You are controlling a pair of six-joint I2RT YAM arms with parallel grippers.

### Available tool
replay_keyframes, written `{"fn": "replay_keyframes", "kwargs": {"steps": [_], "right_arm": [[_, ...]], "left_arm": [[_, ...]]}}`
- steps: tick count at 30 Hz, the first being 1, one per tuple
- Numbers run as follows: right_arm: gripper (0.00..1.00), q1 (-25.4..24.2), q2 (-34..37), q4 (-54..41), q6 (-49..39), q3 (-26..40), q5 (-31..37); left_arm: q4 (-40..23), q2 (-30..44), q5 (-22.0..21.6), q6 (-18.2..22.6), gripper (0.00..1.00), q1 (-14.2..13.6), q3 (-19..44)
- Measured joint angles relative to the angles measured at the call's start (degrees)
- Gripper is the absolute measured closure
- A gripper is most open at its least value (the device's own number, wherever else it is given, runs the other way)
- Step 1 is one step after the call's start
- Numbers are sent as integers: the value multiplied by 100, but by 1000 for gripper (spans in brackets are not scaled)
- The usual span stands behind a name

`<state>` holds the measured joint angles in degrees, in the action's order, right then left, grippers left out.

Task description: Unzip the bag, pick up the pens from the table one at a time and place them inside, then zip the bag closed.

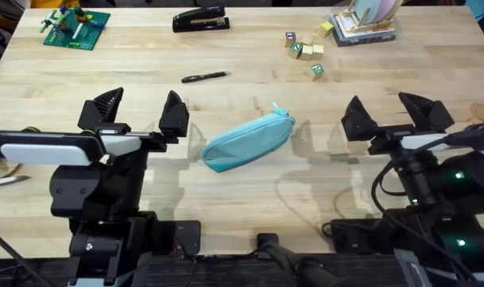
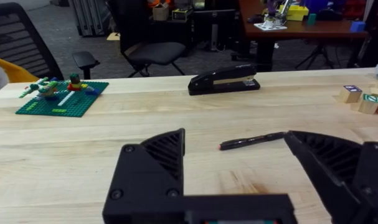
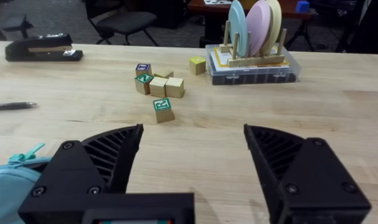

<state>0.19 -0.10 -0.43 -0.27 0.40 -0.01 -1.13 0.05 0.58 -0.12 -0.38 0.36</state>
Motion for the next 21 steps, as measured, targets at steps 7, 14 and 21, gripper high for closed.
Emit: {"fn": "replay_keyframes", "kwargs": {"steps": [7,14,21], "right_arm": [[4,0,10,-149,-155,31,22],[4,0,9,-151,-198,35,24],[4,0,9,-127,-256,35,-9]], "left_arm": [[-9,0,0,13,7,0,0],[-11,0,-5,18,7,0,0],[-13,0,-116,61,8,-2,0]]}}
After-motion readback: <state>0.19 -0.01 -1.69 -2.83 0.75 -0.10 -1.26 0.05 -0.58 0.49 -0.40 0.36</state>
